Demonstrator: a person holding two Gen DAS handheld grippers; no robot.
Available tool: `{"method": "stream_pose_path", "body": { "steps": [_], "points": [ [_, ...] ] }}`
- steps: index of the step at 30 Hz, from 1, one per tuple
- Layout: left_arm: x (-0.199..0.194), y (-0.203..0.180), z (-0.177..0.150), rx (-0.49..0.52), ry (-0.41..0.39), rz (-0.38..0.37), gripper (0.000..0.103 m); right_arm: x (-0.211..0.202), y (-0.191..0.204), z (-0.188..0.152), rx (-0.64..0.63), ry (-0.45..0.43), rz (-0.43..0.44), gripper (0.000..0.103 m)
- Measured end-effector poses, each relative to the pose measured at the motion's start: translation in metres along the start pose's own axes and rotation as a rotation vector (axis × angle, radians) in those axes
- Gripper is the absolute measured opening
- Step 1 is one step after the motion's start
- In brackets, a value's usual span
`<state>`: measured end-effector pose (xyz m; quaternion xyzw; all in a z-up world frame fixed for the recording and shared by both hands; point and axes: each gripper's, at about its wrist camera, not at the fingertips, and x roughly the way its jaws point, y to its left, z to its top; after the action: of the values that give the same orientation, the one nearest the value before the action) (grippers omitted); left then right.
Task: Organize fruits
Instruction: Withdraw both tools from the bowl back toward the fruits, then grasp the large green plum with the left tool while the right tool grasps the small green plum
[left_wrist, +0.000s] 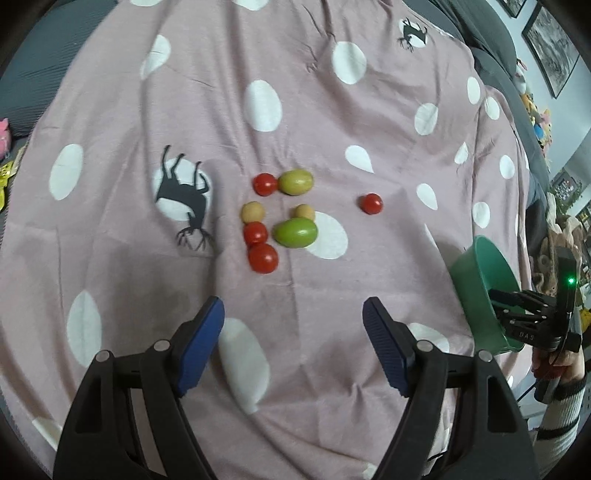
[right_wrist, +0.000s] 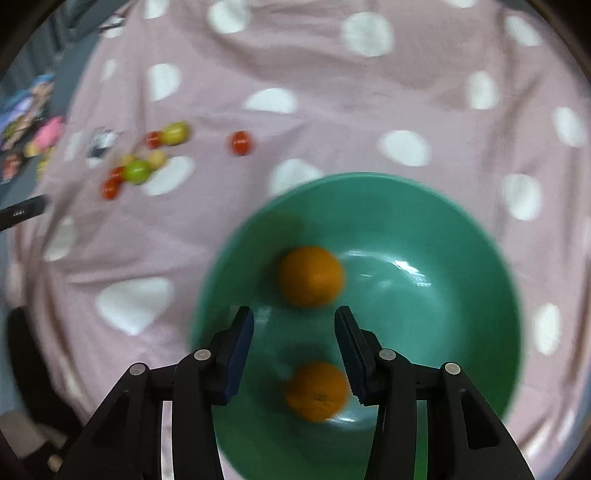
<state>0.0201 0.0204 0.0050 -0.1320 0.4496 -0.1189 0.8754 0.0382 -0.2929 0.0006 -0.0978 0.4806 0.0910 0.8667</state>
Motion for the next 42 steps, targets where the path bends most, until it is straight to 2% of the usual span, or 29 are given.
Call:
{"method": "stream_pose_path", "body": {
  "steps": [1, 5, 8, 11, 15, 22, 26, 31, 33, 39, 42],
  "points": [
    [-0.002, 0.000, -0.001, 0.002, -0.003, 0.003, 0.078, -0.008, 0.000, -0.003, 0.020, -0.029, -0.056, 0.048],
    [-0.005, -0.006, -0.009, 0.053, -0.017, 0.028, 0.078, -0.045, 0.002, -0.009, 0.080, -0.167, -0.113, 0.048],
    [-0.003, -0.008, -0.017, 0.074, -0.006, 0.017, 0.078, -0.064, 0.010, -0.012, 0.100, -0.251, -0.066, 0.048],
    [0.001, -0.006, -0.023, 0.072, 0.016, -0.005, 0.078, -0.068, 0.025, -0.016, 0.099, -0.286, 0.051, 0.049],
    [0.004, -0.004, -0.029, 0.059, 0.037, -0.027, 0.078, -0.048, 0.060, -0.019, 0.051, -0.244, 0.190, 0.050],
    [0.004, 0.004, -0.033, 0.038, 0.039, -0.027, 0.078, -0.014, 0.106, -0.009, 0.021, -0.174, 0.306, 0.050],
    [0.006, 0.014, -0.028, 0.019, 0.029, -0.023, 0.077, -0.005, 0.126, 0.012, 0.014, -0.190, 0.338, 0.050],
    [0.013, 0.026, -0.014, -0.001, 0.013, -0.024, 0.077, 0.017, 0.139, 0.043, 0.037, -0.192, 0.349, 0.050],
    [0.017, 0.031, -0.005, -0.008, 0.005, -0.024, 0.077, 0.028, 0.147, 0.060, 0.029, -0.179, 0.327, 0.050],
    [0.026, 0.039, 0.016, -0.005, -0.011, -0.020, 0.077, 0.072, 0.168, 0.107, 0.018, -0.095, 0.276, 0.050],
    [0.029, 0.042, 0.022, 0.004, -0.016, -0.023, 0.077, 0.087, 0.172, 0.119, 0.019, -0.061, 0.264, 0.050]
  ]
}}
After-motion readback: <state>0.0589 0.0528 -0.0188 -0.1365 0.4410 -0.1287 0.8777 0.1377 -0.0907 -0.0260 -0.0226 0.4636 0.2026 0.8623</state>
